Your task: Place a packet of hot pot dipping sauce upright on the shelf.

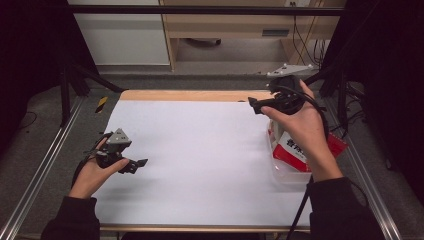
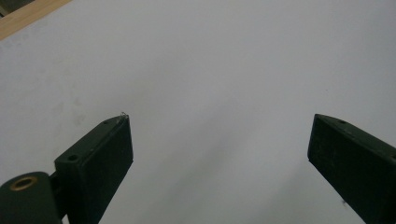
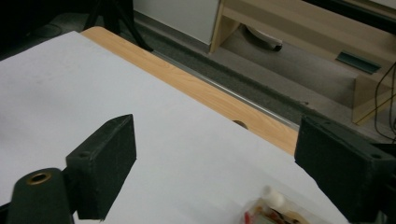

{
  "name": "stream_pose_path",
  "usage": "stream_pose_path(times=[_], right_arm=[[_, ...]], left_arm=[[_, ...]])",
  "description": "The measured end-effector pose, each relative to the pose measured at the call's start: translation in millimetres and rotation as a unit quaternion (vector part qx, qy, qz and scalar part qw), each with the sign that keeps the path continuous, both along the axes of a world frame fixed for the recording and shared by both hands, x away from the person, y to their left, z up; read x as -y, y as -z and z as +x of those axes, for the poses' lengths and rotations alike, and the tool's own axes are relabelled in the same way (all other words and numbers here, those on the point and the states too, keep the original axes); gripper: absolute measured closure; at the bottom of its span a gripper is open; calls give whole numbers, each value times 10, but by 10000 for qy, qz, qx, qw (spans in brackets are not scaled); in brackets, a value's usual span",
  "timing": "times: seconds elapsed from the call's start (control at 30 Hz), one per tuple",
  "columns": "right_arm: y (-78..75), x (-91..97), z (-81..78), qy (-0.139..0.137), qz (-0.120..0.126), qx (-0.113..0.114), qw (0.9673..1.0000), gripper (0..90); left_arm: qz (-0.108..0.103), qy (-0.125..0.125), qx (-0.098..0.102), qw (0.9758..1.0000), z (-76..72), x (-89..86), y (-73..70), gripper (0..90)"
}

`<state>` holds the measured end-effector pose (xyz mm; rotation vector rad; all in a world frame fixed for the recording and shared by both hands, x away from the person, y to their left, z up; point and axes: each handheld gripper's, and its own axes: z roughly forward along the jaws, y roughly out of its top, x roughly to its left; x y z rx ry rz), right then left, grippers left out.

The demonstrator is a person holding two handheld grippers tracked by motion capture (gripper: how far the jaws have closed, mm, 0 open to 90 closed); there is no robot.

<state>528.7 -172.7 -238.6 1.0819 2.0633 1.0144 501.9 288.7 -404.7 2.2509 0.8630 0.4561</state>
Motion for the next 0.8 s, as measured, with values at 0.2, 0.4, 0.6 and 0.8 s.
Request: stream_pose_path(times=[0.2, 0.4, 0.6, 0.8], right_arm=[[192, -295, -6, -158, 28, -55, 9999, 117], [447, -524, -35, -295, 31, -118, 9995, 111], [775, -665, -65, -390, 67, -292, 9988, 110], [1091, -737, -112, -322, 97, -339, 9989, 113]], left_arm=[[-10, -34, 20, 10000, -1, -18, -1, 66], [19, -59, 0, 10000, 7, -30, 28, 64], [55, -9, -1, 10000, 9, -2, 55, 60], [102, -15, -41, 9999, 11, 17, 91, 53]])
